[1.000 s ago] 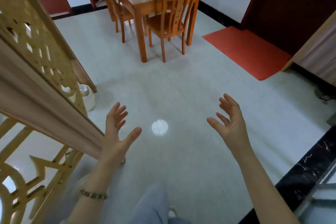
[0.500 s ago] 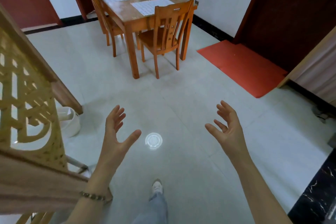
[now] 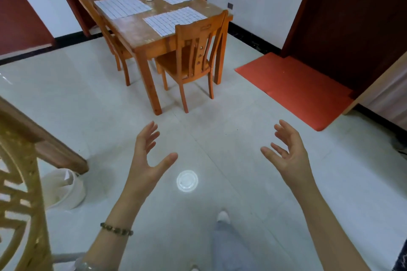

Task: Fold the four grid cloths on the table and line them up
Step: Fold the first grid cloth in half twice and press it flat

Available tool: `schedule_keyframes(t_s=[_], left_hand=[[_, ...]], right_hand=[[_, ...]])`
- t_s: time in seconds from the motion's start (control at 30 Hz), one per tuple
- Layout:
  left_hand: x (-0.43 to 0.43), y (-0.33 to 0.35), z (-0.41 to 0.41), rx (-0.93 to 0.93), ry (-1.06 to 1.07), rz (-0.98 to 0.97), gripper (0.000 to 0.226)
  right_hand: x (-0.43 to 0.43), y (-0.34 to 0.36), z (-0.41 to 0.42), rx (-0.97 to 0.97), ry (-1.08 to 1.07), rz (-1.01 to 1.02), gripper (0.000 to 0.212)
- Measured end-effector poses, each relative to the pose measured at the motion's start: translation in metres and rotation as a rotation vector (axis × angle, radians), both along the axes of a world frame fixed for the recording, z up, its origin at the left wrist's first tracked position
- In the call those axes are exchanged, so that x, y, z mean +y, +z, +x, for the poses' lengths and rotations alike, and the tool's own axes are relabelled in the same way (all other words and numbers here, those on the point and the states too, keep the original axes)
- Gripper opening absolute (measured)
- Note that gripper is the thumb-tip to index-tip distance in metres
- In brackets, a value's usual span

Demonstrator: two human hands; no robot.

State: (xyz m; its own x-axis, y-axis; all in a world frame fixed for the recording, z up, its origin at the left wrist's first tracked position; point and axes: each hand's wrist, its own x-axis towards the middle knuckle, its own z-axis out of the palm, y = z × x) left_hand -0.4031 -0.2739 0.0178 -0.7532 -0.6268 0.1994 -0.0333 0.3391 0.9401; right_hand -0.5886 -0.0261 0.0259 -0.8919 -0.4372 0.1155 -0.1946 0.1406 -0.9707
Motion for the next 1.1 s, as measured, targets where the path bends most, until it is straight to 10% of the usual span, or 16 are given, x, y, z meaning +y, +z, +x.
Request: schedule_keyframes(t_s=[1.1], left_hand=[[-0.300, -0.008, -0.555, 0.012, 0.275, 0.014, 0.084]], right_hand=[[-0.344, 0.000, -0.576, 0.010, 0.166, 0.006, 0.069]])
